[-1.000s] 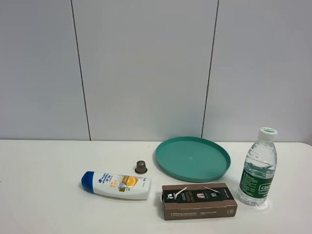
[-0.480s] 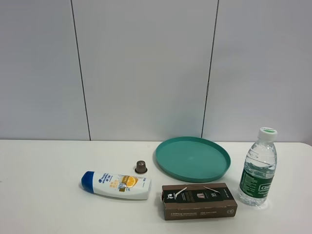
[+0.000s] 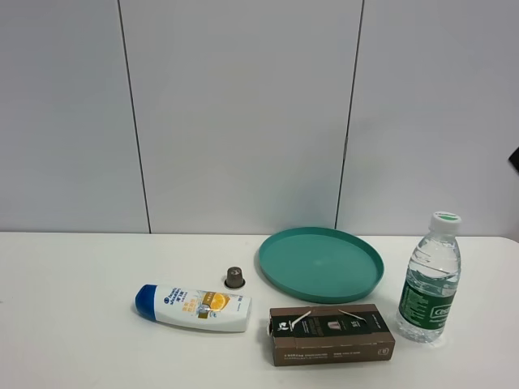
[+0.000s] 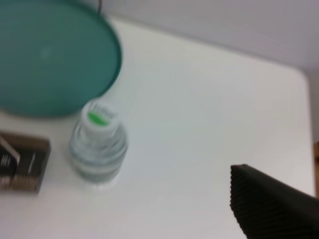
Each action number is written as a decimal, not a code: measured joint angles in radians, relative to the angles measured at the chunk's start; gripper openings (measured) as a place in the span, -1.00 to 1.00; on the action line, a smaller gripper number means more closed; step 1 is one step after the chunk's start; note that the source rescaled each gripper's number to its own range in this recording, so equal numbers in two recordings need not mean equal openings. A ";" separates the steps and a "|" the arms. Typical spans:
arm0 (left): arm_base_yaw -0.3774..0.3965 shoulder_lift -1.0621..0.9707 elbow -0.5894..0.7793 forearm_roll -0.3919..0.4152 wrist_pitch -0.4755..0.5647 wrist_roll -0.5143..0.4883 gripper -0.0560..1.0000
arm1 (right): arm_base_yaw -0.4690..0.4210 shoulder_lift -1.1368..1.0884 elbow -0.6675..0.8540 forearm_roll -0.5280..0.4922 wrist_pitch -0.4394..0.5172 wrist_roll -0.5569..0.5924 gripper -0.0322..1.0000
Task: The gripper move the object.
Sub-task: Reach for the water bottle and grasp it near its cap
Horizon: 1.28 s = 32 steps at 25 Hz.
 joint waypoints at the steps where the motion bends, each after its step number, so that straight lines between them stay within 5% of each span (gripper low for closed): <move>1: 0.000 0.000 0.000 0.000 0.000 0.000 1.00 | 0.006 0.006 0.043 -0.003 -0.045 0.000 0.75; 10: 0.000 0.000 0.000 0.000 0.000 0.000 1.00 | 0.006 0.010 0.357 -0.076 -0.462 0.024 0.75; 16: 0.000 0.000 0.000 0.000 0.000 0.000 1.00 | -0.034 0.010 0.431 -0.076 -0.553 0.136 0.83; 25: 0.000 0.000 0.000 0.000 0.000 0.000 1.00 | -0.081 0.018 0.446 -0.095 -0.626 0.150 0.99; 32: 0.000 0.000 0.000 0.000 0.000 0.000 1.00 | -0.081 0.237 0.447 -0.103 -0.818 0.186 1.00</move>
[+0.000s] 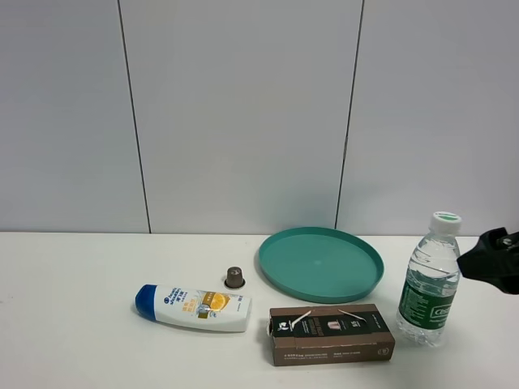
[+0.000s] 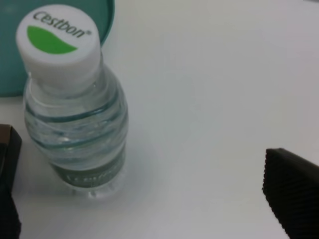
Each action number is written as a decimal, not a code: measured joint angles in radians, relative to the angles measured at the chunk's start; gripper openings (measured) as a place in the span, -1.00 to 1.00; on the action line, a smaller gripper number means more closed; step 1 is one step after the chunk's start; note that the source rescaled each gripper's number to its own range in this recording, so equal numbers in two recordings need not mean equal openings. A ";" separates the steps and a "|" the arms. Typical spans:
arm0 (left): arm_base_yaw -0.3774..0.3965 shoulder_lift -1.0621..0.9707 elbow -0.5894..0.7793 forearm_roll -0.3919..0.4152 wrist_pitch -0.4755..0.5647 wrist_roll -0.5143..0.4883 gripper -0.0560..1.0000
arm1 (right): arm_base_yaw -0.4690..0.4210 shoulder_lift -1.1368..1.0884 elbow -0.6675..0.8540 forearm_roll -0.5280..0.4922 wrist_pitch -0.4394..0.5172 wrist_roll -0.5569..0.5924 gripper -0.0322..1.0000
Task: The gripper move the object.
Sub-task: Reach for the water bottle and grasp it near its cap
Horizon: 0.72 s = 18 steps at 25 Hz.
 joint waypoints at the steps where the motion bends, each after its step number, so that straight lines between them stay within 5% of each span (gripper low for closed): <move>1: 0.000 0.000 0.000 0.000 0.000 0.000 1.00 | 0.000 0.036 0.001 -0.001 -0.040 0.007 1.00; 18: 0.000 0.000 0.000 0.000 0.000 0.000 1.00 | 0.041 0.407 0.000 -0.043 -0.499 0.024 1.00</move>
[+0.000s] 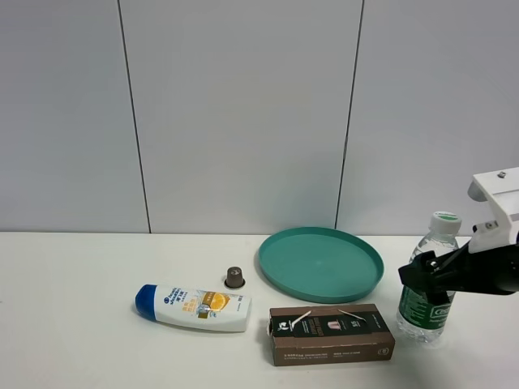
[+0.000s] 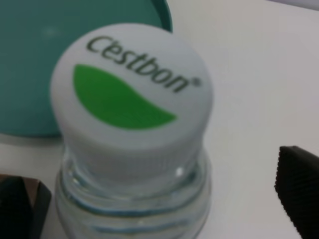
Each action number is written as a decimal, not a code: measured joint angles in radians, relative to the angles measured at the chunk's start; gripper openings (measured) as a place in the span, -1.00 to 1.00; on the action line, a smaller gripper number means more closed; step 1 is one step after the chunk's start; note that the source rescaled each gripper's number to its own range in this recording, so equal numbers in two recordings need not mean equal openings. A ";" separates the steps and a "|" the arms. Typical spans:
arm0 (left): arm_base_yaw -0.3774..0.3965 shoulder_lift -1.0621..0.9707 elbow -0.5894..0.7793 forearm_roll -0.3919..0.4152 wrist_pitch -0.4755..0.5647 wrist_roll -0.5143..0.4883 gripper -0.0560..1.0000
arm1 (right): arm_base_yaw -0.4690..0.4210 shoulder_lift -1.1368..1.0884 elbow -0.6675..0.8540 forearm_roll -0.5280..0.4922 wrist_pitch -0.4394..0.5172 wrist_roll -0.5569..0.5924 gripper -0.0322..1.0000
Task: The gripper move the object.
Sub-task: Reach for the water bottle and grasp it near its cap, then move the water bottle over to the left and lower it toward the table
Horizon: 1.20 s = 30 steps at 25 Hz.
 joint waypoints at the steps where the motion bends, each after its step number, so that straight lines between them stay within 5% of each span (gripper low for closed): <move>1: 0.000 0.000 0.000 0.000 0.000 0.000 1.00 | 0.000 0.022 0.000 -0.011 -0.025 0.001 1.00; 8: 0.000 0.000 0.000 0.000 0.000 0.000 1.00 | 0.003 0.142 0.002 -0.068 -0.208 0.018 1.00; 15: 0.000 0.000 0.000 0.000 0.000 0.000 1.00 | 0.023 0.181 0.002 -0.068 -0.283 0.019 0.97; 19: 0.000 0.000 0.000 0.000 0.000 0.000 1.00 | 0.024 0.181 0.002 -0.068 -0.289 0.019 0.54; 27: 0.000 0.000 0.000 0.000 0.000 0.000 1.00 | 0.024 0.181 0.002 -0.065 -0.293 0.018 -0.71; 30: 0.000 0.000 0.000 0.000 0.000 0.000 1.00 | 0.024 0.178 0.002 -0.066 -0.294 0.020 -0.90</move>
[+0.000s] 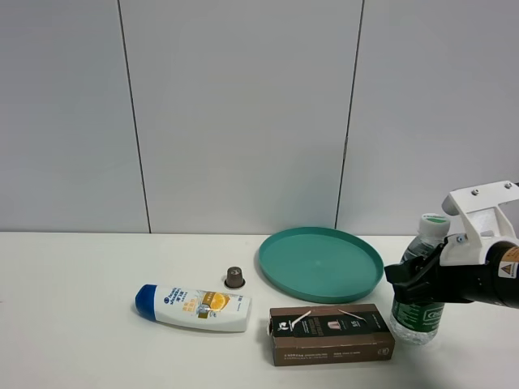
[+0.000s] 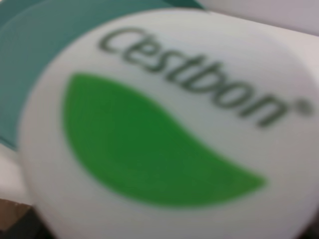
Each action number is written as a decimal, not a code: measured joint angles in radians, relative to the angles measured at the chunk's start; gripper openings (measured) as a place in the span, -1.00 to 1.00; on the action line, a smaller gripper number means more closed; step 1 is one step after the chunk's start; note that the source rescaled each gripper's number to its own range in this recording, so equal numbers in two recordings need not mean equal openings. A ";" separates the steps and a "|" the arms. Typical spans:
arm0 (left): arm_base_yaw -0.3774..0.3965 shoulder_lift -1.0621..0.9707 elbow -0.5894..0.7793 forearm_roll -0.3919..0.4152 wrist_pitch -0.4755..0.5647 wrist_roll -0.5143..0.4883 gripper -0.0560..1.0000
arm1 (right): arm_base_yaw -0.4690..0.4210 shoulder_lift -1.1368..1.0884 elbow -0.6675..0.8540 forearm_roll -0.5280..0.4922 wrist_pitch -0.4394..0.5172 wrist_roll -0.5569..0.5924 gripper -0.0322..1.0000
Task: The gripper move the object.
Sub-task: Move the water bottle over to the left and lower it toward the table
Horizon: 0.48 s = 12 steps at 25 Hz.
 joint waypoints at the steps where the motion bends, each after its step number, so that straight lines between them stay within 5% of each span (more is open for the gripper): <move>1: 0.000 0.000 0.000 0.000 0.000 0.000 1.00 | 0.000 -0.003 0.001 0.000 0.005 0.000 -0.91; 12: 0.000 0.000 0.000 0.000 0.000 0.000 1.00 | 0.000 -0.216 0.005 -0.002 0.203 0.001 -0.92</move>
